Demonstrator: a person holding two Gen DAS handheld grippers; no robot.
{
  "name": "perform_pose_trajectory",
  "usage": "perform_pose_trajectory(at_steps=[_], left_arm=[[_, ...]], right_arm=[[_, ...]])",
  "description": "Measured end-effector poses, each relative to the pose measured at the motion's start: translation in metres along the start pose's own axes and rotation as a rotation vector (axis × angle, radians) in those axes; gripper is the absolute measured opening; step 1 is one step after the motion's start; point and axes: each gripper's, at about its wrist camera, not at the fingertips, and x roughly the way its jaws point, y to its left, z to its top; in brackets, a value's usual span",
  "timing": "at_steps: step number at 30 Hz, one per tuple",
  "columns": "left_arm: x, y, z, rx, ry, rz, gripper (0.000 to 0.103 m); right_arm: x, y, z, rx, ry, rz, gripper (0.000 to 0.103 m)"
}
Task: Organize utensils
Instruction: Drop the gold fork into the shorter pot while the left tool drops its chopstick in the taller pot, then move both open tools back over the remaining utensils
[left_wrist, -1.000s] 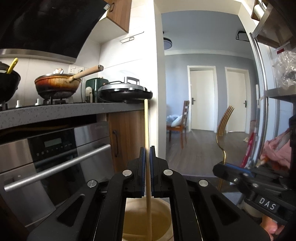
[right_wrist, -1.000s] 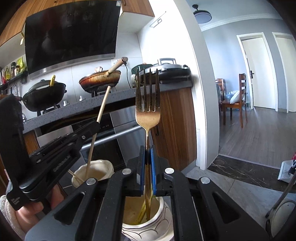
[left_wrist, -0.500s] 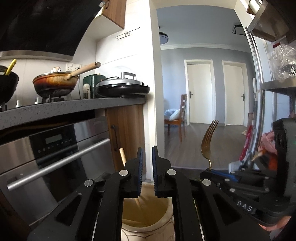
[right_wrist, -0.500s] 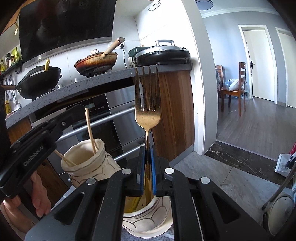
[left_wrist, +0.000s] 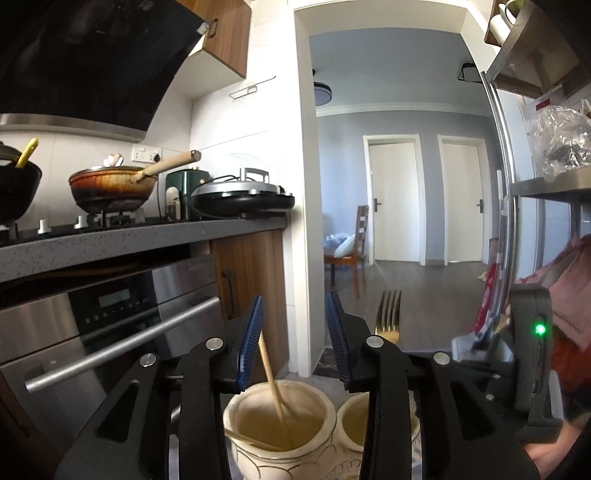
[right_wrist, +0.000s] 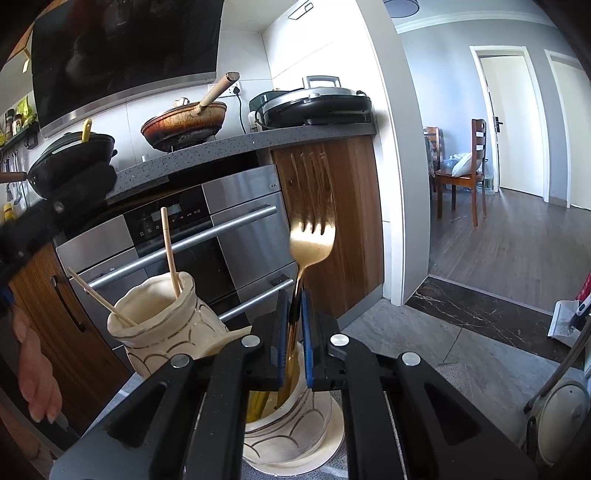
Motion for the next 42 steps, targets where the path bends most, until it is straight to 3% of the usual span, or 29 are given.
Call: perform_pose_trajectory(at_steps=[3,6,8,10,13,16,18,21,31,42], left_arm=[[-0.003,-0.001,0.009,0.012,-0.011,0.008,0.038],[-0.007,0.0,0.015,0.015,-0.022,0.016,0.038],[-0.01,0.001,0.018,0.019,-0.024,0.023,0.041],[-0.014,0.004,0.02,0.023,-0.029,0.034,0.046],[-0.021,0.009,0.021,0.025,-0.025,0.048,0.049],[-0.027,0.016,0.018,0.021,-0.01,0.071,0.055],[-0.031,0.022,0.016,0.007,0.003,0.079,0.058],[-0.04,0.028,0.013,-0.005,0.019,0.089,0.062],[-0.076,0.046,0.005,-0.037,0.071,0.119,0.074],[-0.094,0.051,-0.026,-0.059,0.211,0.092,0.078]], right_arm=[[-0.001,-0.001,0.0,0.003,-0.005,0.007,0.009],[-0.006,-0.002,0.002,0.013,-0.019,0.011,0.028],[-0.012,-0.001,0.004,0.017,-0.03,0.015,0.033],[-0.018,0.001,0.006,0.018,-0.035,0.015,0.052],[-0.031,0.006,0.006,0.02,-0.038,0.021,0.072],[-0.045,0.013,0.007,0.01,-0.035,0.022,0.089],[-0.057,0.019,0.007,-0.002,-0.046,0.022,0.093],[-0.073,0.029,0.007,-0.032,-0.06,0.017,0.098],[-0.105,0.058,0.004,-0.103,-0.106,-0.005,0.098],[-0.107,0.052,-0.017,-0.036,-0.028,0.024,0.098]])
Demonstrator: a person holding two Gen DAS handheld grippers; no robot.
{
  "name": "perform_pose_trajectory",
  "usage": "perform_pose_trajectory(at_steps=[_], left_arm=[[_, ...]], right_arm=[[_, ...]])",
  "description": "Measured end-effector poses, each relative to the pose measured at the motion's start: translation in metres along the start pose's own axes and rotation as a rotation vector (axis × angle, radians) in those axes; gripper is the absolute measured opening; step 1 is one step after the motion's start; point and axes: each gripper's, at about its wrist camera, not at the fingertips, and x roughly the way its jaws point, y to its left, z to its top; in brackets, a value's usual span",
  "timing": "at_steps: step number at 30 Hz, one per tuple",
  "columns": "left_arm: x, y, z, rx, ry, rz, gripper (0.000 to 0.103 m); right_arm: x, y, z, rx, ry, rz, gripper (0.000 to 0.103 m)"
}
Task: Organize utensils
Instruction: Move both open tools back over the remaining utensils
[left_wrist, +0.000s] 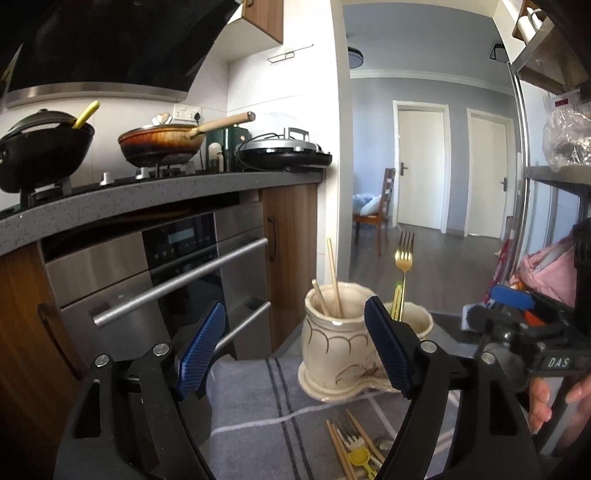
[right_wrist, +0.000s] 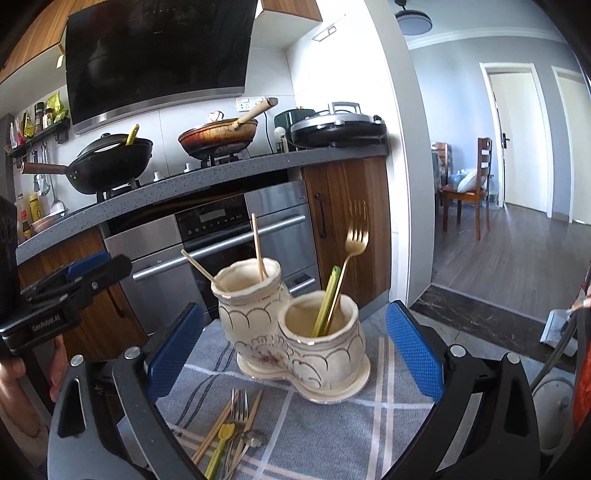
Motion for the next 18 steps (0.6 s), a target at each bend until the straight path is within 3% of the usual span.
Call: perform_pose_trajectory(at_steps=[12,18], left_arm=[[0.014,-0.014,-0.058,0.001,0.235,-0.054,0.078],[0.025,-0.024,-0.095,0.029,0.37,-0.077,0.078]], right_arm=[[0.002,-0.028,-0.045,0.098,0.112,-0.035,0.098],[0.005,-0.027,-0.062,0.089,0.175,-0.038,0.098]])
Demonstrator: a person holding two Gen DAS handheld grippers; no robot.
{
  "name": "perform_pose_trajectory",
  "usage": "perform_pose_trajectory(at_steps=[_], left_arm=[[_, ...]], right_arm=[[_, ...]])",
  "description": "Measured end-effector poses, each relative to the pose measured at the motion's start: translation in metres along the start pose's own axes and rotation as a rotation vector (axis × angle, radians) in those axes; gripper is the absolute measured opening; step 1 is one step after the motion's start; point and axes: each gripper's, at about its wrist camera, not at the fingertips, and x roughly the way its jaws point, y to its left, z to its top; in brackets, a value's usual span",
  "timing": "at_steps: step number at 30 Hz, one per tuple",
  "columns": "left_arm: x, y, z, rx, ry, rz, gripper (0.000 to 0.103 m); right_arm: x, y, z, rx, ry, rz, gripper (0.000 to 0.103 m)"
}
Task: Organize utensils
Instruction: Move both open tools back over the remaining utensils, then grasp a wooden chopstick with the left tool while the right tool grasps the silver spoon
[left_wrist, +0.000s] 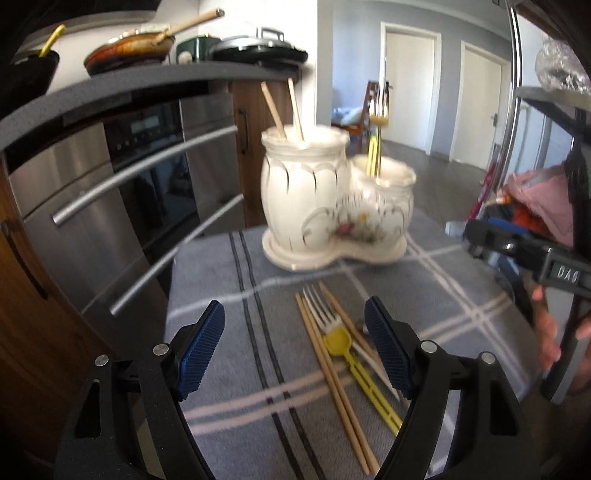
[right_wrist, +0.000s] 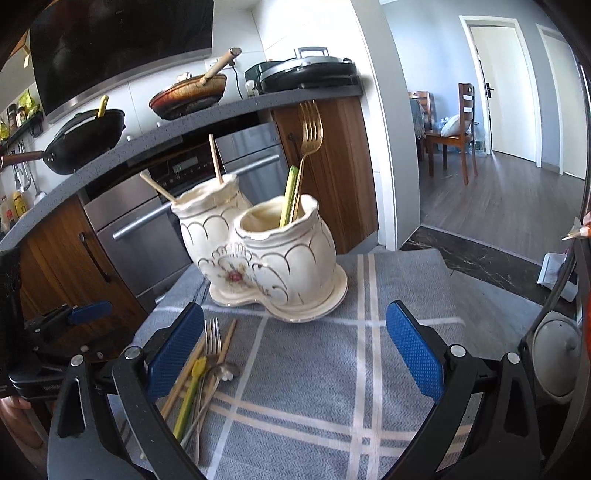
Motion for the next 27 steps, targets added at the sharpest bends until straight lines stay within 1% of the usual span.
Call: perform_pose_trajectory(at_steps=[4,6,7,8,9,12,17,22,25,26,27], left_arm=[[0.019,-0.002,-0.018,-0.002,0.11,0.007,0.078],[0.027,-0.002,-0.026,-0.006,0.16,0.001,0.068],[0.031,-0.002,-0.029,-0.009,0.18,-0.004,0.065],[0.033,-0.001,-0.031,-0.012,0.193,-0.007,0.059],[0.035,0.0,-0.033,-0.017,0.205,-0.007,0.056],[0.038,0.002,-0.035,-0.037,0.229,-0.028,0.05],[0.042,-0.002,-0.038,-0.022,0.257,-0.044,0.042],[0.043,-0.006,-0.04,-0.014,0.262,-0.052,0.037],[0.045,-0.011,-0.037,0.004,0.268,-0.057,0.032],[0.045,-0.011,-0.037,0.009,0.269,-0.056,0.028],[0.046,-0.012,-0.036,0.016,0.274,-0.061,0.023]], right_arm=[[0.004,0.002,-0.006,-0.018,0.019,-0.006,0.098],[0.006,0.003,-0.007,-0.025,0.026,-0.009,0.098],[0.007,0.004,-0.008,-0.028,0.028,-0.009,0.098],[0.008,0.004,-0.008,-0.031,0.03,-0.008,0.098],[0.009,0.005,-0.009,-0.036,0.033,-0.007,0.098],[0.012,0.008,-0.011,-0.048,0.04,-0.009,0.098],[0.017,0.012,-0.014,-0.08,0.067,-0.018,0.098],[0.024,0.02,-0.019,-0.124,0.104,-0.025,0.098],[0.029,0.024,-0.023,-0.149,0.128,-0.021,0.098],[0.031,0.026,-0.025,-0.154,0.137,-0.009,0.098],[0.033,0.027,-0.026,-0.155,0.146,0.003,0.095]])
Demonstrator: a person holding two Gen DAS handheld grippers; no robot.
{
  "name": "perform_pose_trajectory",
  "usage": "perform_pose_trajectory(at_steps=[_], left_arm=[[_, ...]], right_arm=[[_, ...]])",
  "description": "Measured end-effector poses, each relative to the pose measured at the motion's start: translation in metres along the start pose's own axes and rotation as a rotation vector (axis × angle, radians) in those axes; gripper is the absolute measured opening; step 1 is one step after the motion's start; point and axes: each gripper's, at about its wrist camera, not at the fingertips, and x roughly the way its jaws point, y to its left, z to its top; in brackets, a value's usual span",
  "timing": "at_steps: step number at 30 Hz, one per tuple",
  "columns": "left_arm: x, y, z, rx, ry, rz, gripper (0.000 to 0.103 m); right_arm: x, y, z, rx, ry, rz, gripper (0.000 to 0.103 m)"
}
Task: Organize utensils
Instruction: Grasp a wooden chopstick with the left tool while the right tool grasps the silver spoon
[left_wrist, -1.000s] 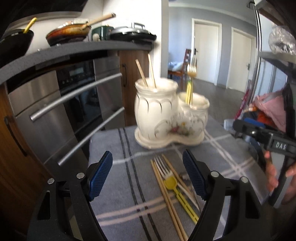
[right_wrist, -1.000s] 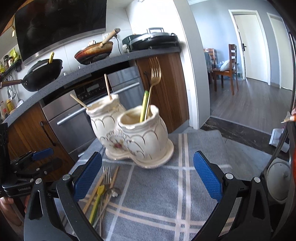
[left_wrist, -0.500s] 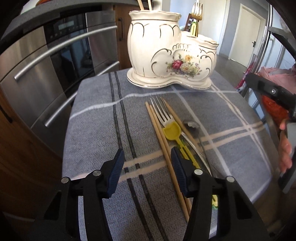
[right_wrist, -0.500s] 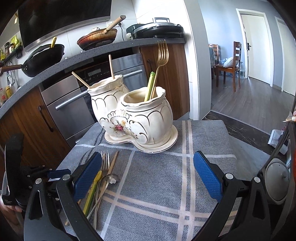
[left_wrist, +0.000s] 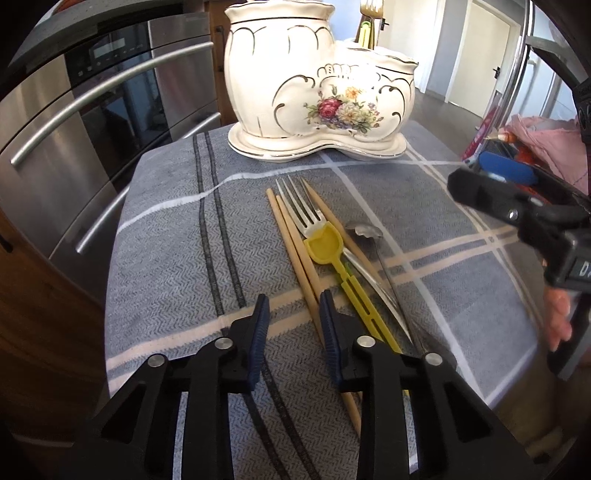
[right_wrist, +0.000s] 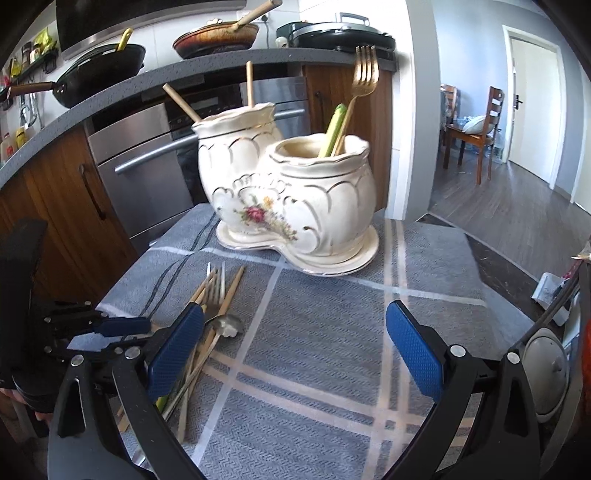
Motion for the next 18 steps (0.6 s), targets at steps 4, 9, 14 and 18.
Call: perform_pose_trajectory(at_steps=[4,9,14,18], left_arm=[[0.001,0.0,0.001,0.016,0.013,-0.03,0.008],[-0.002,-0.001,-0.002,0.033,0.019,-0.027,0.005],[-0.006,0.001,-0.006,0.054,0.022,-0.019,0.005],[-0.005,0.008,-0.005,0.036,0.025,-0.06,0.005]], right_arm=[[0.008,0.007,-0.004,-0.004,0.061,0.076,0.077],[0.015,0.021,-0.01,-0.014,0.113,0.152,0.056],[0.025,0.039,-0.017,-0.013,0.181,0.144,0.034],[0.034,0.043,-0.02,0.041,0.227,0.127,0.021]])
